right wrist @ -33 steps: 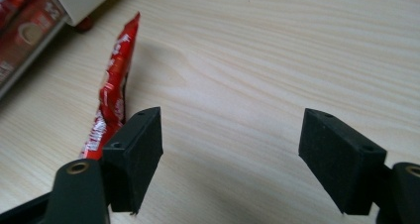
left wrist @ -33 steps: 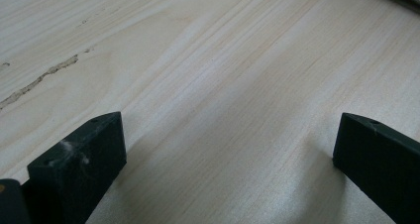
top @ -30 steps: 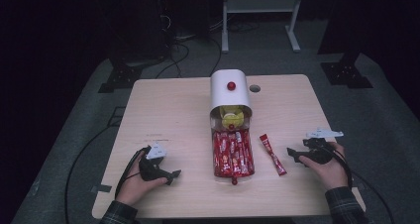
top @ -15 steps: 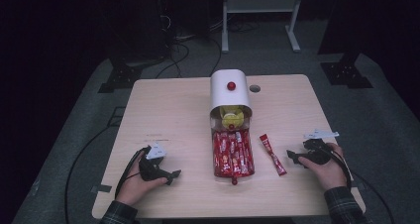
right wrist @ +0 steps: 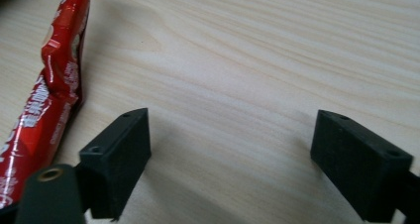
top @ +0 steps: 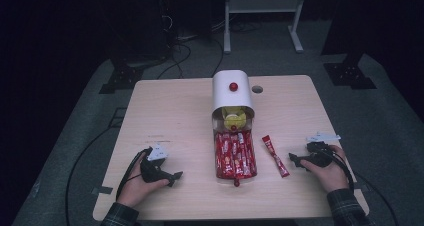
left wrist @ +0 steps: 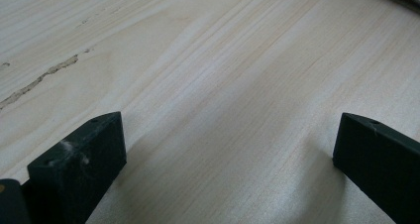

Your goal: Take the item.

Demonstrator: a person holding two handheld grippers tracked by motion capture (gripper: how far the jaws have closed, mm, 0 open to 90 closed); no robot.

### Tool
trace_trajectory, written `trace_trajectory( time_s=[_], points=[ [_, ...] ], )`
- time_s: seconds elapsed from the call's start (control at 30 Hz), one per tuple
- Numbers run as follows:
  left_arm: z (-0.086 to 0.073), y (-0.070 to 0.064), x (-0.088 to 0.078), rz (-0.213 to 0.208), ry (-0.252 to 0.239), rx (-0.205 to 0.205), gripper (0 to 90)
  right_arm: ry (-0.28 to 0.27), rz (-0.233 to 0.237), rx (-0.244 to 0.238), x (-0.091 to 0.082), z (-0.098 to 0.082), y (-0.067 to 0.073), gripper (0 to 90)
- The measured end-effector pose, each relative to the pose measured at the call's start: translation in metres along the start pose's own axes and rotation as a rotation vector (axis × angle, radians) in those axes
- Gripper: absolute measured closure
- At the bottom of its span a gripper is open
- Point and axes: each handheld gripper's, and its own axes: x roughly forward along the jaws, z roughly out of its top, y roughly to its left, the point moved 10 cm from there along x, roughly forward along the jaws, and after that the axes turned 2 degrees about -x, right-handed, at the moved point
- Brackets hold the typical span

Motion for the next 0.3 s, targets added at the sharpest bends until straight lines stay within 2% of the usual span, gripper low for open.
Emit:
trace_trajectory(
  time_s=[0.13,0.3],
  points=[
    [0.0,0.0,0.0,0.0,0.0,0.0,0.0,-0.038,-0.013,0.015,0.0021,-0.0002,-0.0025,10.4],
    [0.0,0.0,0.0,0.0,0.0,0.0,0.0,-0.041,-0.015,0.019,0.0023,-0.0002,-0.0027,10.4]
  ],
)
